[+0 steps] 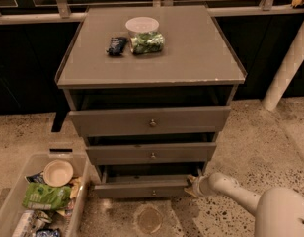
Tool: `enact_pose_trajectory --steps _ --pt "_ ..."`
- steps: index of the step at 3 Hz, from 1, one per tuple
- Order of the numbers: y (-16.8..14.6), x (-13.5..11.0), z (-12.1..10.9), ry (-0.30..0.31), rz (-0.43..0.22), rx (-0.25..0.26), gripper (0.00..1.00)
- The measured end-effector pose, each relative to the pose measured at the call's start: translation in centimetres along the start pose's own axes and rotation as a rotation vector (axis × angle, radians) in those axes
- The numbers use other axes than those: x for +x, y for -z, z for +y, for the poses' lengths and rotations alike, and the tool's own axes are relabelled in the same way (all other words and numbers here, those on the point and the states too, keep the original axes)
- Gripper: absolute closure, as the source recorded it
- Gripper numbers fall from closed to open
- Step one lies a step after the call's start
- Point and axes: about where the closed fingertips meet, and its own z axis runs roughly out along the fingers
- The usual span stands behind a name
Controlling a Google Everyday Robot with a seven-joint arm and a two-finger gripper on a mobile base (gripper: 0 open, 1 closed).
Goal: Open bottom drawer
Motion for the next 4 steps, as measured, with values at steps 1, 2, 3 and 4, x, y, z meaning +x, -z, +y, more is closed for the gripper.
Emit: enact_pose_trajectory --steps 1,2,3,4 --pt "0.1 0.8 1.6 -0.011 -0.001 0.005 1.0" --pt "0.6 0.5 1.4 -0.011 -0.001 0.005 1.0" --pt "0.7 1.8 2.9 -0.041 0.007 0.013 1.0" --pt "1.2 1.5 2.8 -0.041 0.007 0.013 1.0"
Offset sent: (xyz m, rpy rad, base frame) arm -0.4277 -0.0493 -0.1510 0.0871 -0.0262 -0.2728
